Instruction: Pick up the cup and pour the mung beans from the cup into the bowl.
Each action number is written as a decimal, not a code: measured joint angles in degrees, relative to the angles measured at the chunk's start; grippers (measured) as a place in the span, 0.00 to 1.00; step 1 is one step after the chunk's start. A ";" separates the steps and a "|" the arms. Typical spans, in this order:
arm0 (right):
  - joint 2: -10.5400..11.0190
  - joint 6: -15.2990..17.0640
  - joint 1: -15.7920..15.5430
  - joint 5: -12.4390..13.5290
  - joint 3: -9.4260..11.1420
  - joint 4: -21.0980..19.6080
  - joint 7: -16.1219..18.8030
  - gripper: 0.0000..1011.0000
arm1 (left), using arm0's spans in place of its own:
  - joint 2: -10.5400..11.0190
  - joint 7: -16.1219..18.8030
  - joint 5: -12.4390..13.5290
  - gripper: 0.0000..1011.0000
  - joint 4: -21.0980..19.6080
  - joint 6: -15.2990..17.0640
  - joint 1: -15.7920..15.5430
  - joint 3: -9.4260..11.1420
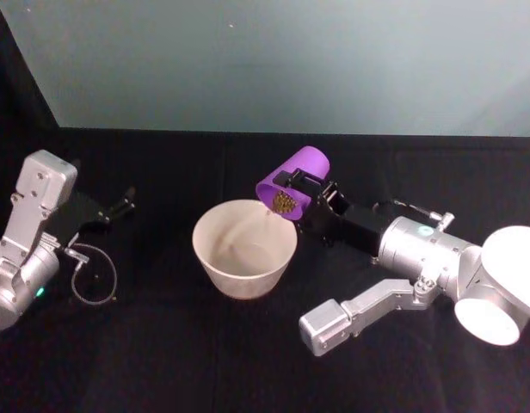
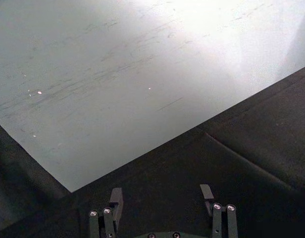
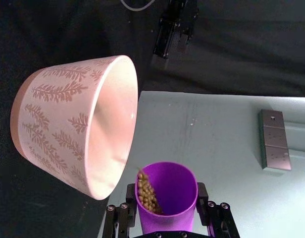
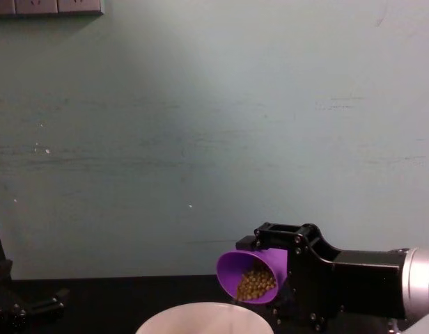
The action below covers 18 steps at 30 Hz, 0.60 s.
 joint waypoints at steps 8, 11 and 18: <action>0.10 1.03 0.35 -1.74 -0.99 0.16 -1.20 0.71 | 0.00 0.00 0.00 1.00 0.00 0.00 0.00 0.00; 0.14 1.39 0.43 -2.14 -1.24 0.21 -1.43 0.71 | 0.00 0.00 0.00 1.00 0.00 0.00 0.00 0.00; 0.11 2.02 0.73 -2.82 -1.66 0.50 -1.73 0.71 | 0.00 0.00 0.00 1.00 0.00 0.00 0.00 0.00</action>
